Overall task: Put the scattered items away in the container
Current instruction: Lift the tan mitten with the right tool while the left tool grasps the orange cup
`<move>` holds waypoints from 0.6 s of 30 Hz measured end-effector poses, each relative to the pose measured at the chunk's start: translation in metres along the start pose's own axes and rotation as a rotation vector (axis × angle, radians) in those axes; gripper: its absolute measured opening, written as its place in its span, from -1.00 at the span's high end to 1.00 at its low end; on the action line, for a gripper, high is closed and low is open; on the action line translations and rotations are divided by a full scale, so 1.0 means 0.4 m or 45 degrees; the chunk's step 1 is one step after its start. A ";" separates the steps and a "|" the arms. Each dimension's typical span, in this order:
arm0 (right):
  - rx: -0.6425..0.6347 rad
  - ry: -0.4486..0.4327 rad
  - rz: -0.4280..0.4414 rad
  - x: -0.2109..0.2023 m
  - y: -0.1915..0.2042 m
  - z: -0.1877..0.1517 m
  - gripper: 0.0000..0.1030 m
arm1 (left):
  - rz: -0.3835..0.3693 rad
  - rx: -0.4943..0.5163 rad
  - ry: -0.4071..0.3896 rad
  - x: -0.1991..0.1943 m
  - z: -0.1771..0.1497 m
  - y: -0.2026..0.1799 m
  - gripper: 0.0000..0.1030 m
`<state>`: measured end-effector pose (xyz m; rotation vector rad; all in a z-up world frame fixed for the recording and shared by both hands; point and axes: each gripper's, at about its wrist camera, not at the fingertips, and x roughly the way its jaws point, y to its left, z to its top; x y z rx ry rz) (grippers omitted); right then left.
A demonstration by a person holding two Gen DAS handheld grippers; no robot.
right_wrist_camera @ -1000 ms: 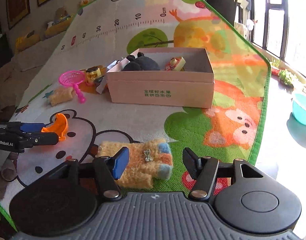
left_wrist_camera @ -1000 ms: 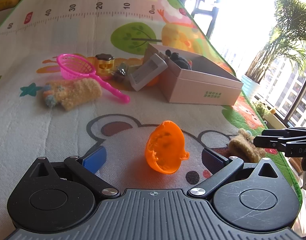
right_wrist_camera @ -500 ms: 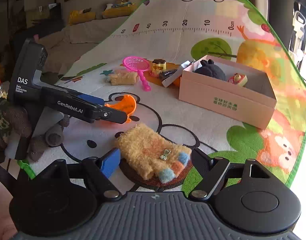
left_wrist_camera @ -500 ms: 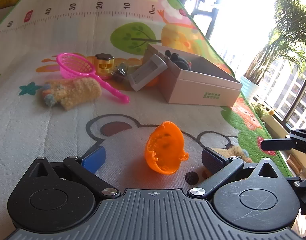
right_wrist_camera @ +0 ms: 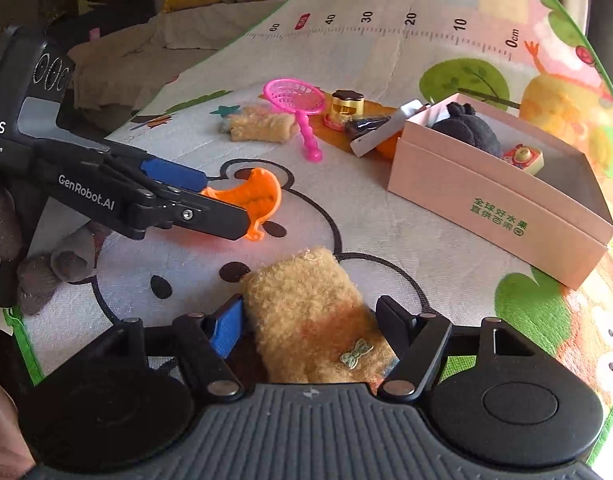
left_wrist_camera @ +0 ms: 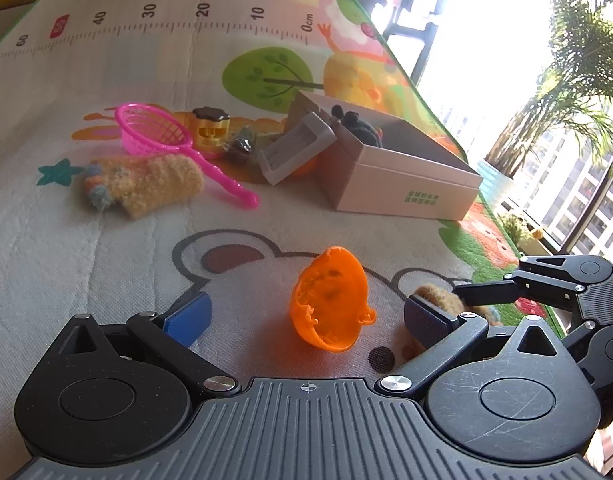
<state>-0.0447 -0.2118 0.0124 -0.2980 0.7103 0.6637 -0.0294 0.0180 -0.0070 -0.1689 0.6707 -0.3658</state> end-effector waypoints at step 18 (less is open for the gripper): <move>0.242 -0.088 -0.223 -0.048 -0.068 -0.089 -0.64 | 0.084 0.362 0.069 0.033 0.008 -0.090 -0.98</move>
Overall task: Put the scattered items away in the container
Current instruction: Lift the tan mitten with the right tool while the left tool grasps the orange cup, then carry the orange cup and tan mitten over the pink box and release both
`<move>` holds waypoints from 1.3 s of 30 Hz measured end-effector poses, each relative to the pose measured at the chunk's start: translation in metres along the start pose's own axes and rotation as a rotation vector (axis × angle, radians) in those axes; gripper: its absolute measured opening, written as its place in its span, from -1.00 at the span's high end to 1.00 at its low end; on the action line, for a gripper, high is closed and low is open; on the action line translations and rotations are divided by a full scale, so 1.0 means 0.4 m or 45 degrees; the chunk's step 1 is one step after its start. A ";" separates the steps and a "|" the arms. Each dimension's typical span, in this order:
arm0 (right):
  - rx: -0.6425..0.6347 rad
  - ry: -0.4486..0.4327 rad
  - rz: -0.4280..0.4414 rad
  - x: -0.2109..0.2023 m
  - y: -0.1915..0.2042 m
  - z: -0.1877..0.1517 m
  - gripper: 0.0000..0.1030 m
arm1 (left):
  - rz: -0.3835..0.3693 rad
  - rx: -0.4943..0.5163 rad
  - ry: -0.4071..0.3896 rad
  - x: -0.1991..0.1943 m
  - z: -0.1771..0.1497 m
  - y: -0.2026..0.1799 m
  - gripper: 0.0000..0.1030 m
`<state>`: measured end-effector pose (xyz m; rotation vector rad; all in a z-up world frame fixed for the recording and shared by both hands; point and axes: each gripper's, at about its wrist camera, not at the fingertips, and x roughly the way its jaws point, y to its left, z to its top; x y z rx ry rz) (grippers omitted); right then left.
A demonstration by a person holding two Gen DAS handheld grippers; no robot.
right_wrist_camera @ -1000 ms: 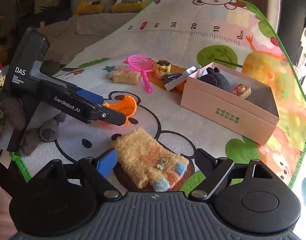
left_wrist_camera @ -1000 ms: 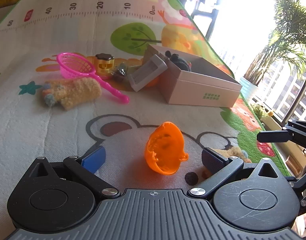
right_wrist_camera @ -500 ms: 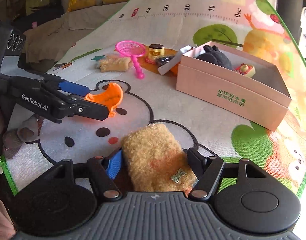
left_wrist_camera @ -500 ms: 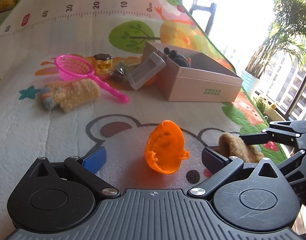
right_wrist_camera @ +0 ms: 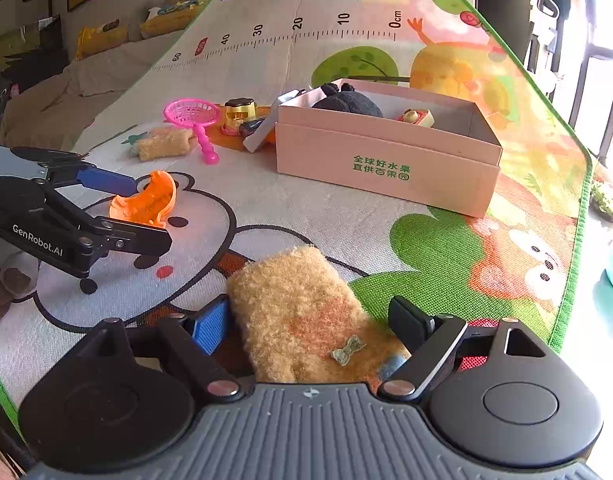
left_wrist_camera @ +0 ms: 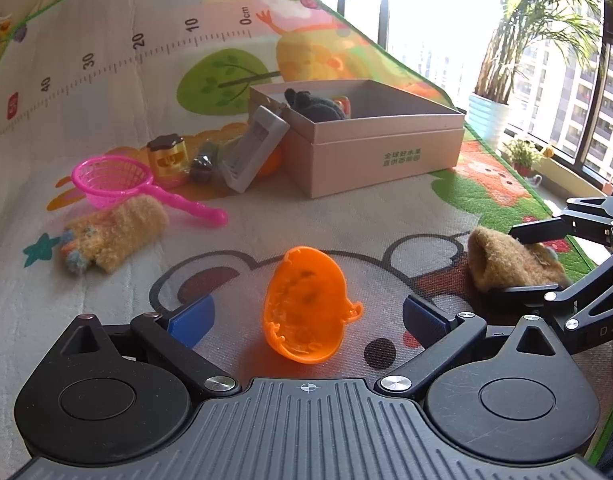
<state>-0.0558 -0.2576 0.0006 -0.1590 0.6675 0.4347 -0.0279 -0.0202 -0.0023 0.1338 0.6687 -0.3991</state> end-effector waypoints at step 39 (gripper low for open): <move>-0.012 -0.052 -0.001 -0.076 0.011 0.021 0.03 | -0.131 0.103 0.005 -0.040 0.016 -0.053 0.11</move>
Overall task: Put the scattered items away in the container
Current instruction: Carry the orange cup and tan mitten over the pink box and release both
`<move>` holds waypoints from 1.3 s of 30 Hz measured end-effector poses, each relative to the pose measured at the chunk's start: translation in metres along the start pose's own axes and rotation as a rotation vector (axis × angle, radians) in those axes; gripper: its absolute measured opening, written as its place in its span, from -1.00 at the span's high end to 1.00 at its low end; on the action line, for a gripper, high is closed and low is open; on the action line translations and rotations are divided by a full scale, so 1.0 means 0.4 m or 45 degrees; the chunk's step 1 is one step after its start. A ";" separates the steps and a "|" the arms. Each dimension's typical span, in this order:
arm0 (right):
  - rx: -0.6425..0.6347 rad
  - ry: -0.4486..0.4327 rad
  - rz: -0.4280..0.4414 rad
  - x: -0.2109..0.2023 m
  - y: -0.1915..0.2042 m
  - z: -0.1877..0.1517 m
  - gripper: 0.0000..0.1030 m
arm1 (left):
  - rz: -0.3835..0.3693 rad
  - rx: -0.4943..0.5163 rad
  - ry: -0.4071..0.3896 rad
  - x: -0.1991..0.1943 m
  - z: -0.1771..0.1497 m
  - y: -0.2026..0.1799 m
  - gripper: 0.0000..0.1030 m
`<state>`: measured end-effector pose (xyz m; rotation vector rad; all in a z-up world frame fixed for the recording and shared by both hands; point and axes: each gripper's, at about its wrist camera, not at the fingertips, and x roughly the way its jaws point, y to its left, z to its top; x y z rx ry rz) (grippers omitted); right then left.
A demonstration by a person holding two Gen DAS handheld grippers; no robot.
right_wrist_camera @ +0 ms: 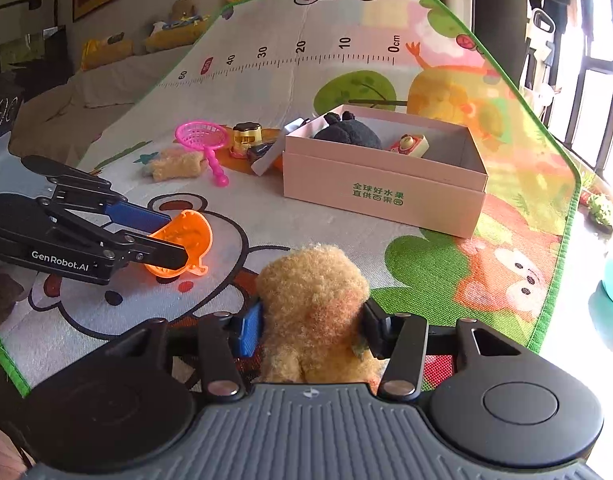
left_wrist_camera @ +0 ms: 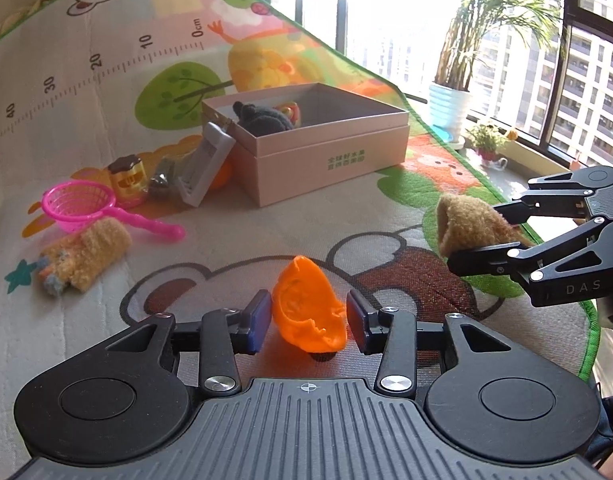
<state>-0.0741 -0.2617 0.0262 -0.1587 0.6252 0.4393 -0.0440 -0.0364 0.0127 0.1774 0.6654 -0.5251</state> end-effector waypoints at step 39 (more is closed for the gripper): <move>0.153 -0.281 -0.117 0.123 -0.289 0.494 -0.64 | 0.031 0.116 -0.341 0.231 0.455 0.039 -0.60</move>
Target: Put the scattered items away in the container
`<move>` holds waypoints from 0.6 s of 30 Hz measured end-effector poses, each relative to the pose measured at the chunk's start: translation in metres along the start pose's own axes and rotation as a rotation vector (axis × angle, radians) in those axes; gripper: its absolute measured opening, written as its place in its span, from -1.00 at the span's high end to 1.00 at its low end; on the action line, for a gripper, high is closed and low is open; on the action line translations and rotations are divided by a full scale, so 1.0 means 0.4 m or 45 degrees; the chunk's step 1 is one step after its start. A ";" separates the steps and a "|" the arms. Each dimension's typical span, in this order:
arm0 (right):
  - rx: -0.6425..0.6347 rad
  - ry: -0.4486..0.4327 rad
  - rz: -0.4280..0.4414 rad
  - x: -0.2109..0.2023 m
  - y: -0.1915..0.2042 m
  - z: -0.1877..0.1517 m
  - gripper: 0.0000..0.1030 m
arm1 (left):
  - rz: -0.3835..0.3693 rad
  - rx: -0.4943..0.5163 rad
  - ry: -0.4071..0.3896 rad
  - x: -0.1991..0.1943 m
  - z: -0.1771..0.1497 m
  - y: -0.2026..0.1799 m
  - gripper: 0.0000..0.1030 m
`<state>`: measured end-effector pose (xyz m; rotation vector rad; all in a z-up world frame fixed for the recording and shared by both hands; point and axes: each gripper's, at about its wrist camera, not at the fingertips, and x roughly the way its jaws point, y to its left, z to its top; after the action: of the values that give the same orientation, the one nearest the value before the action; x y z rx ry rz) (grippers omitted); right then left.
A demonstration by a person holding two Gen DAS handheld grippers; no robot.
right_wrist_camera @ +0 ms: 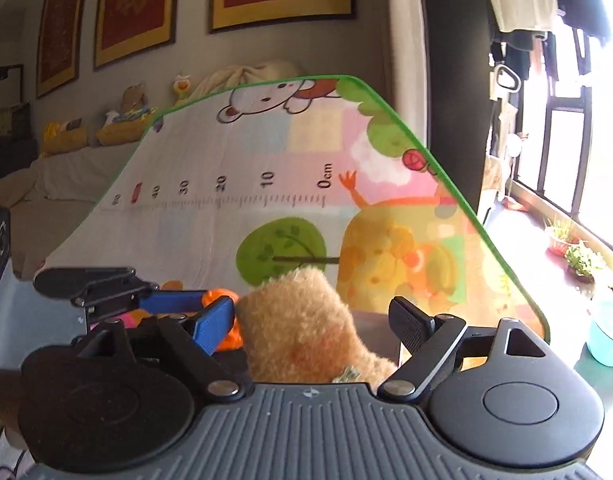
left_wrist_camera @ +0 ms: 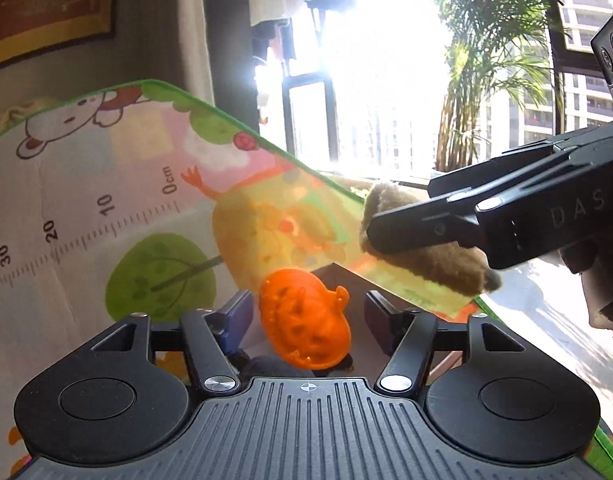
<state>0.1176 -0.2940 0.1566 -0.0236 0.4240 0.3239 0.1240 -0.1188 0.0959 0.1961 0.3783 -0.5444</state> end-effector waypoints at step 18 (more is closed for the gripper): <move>-0.655 0.124 0.112 0.154 0.334 -0.178 -0.12 | 0.199 -0.234 0.322 -0.225 -0.325 0.203 -0.91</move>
<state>0.1001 -0.1549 0.0725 -0.5256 0.4298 0.5135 0.0579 0.0277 0.0201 0.1159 0.6506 -0.3286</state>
